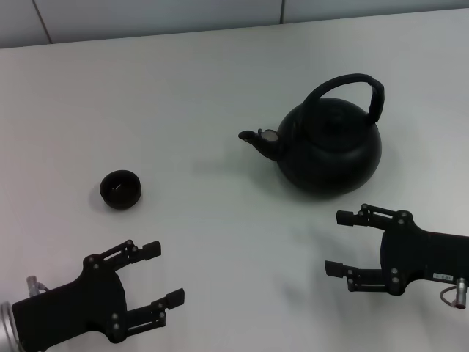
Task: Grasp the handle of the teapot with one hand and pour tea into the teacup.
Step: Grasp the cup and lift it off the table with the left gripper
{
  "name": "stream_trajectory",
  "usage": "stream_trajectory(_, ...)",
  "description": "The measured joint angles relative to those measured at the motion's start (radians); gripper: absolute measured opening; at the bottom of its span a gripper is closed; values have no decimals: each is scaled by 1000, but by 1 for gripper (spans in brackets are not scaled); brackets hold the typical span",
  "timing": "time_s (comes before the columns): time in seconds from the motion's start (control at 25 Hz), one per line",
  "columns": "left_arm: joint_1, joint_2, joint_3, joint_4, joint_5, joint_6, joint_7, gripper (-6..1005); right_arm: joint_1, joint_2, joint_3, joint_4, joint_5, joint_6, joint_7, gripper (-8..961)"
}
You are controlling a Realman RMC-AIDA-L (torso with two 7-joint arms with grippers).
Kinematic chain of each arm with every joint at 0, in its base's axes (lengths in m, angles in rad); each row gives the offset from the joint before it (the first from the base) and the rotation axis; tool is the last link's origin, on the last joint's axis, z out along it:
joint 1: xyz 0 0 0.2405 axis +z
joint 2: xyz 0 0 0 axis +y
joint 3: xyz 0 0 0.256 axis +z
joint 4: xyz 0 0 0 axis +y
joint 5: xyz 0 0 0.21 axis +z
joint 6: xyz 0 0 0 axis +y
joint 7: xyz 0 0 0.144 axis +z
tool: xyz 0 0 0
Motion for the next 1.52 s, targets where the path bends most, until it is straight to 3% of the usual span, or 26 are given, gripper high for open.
stream_trajectory(0.52,-6,-3,-32,0,-3,3,-2,762,8,0,11,0,4,0,-1,825)
stream_trajectory(0.56,0,-7,-104,-3,-4,2,23,761,9,0,11,0,4,0,-1,825)
stream_trajectory(0.64,4,-7,-145,-7,-5,1,43,759,12,0,12,0,5,0,-1,825)
stream_trajectory(0.68,12,-9,-270,-30,-5,-2,110,758,15,0,17,0,5,0,-1,825)
stream_trajectory(0.72,12,-9,-270,-30,-5,-2,110,757,15,0,17,0,5,0,-1,825)
stream_trajectory(0.88,28,-9,-469,-75,-5,-53,223,753,23,0,21,0,6,1,-1,825)
stream_trajectory(1.32,24,-8,-477,-75,2,-102,229,742,31,0,25,0,6,3,-1,826)
stream_trajectory(1.52,4,-10,-424,-75,8,-221,230,738,31,0,25,0,6,7,-1,825)
